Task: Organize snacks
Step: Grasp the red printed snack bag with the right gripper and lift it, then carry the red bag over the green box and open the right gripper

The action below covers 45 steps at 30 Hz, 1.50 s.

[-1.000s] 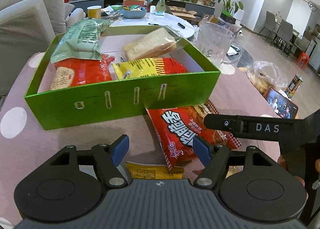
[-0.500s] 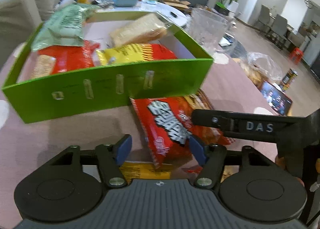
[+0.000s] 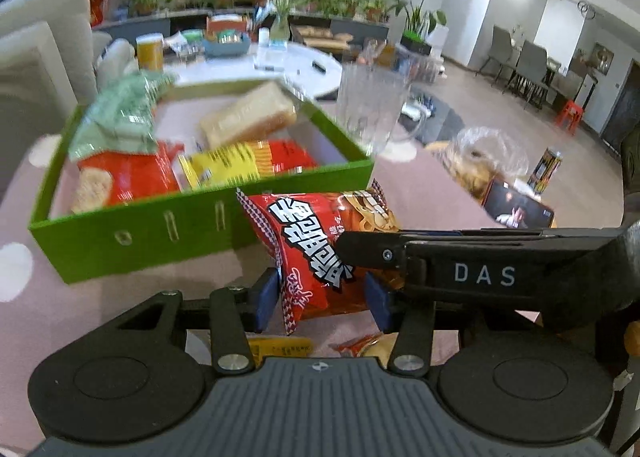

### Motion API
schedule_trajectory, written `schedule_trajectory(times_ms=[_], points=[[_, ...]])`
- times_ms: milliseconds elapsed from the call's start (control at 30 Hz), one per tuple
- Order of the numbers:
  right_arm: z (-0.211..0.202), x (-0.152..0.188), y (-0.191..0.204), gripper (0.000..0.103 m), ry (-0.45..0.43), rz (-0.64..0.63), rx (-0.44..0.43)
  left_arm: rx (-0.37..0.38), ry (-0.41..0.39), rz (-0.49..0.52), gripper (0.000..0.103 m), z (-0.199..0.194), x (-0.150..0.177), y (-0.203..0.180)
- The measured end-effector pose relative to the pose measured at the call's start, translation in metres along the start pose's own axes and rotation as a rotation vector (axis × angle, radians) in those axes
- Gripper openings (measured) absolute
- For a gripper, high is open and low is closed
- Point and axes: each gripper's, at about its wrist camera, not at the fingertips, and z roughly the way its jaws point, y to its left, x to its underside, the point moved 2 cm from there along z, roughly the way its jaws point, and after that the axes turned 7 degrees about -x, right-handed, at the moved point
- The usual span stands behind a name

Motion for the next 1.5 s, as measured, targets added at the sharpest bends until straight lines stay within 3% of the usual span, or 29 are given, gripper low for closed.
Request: schedule_trajectory(times_ms=[800,1133,1500], points=[[-0.043,-0.058,0.059,0.047,-0.161,-0.151,-0.033,-0.020,-0.217,0.027,0.044,-0.080,-0.059,0.005],[-0.018,-0.093,0.052,0.047,-0.168,-0.152,-0.042,-0.011,-0.215,-0.016,0.044,-0.052,-0.102,0.026],[0.026,-0.123,0.029,0.047,-0.157,-0.153,-0.036,-0.025,-0.196,-0.058,0.044,0.011,-0.136,0.048]])
